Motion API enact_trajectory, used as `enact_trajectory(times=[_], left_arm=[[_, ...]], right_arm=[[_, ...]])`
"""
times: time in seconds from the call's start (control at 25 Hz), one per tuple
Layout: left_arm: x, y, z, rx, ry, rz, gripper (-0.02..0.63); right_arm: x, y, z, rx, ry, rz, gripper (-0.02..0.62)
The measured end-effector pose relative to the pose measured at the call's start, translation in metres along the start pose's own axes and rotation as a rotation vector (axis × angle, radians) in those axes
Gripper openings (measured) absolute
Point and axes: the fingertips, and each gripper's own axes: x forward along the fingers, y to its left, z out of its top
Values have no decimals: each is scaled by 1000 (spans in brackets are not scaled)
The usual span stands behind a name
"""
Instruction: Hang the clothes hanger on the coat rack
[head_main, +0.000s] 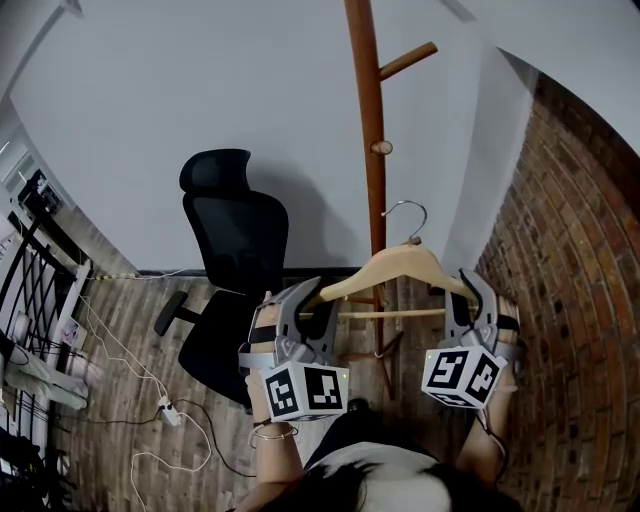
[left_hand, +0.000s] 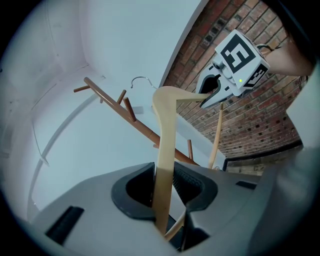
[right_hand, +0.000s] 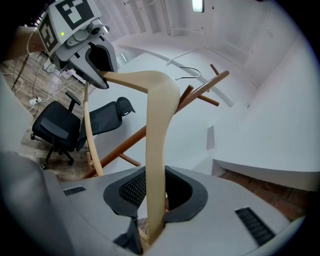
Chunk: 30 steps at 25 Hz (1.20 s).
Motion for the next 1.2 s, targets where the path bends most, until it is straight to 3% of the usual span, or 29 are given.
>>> enact_trajectory(times=[1.2], left_arm=[[49,56,3,15,-51,53,110]], right_arm=[[57,-35,33,7,-29,-42,100]])
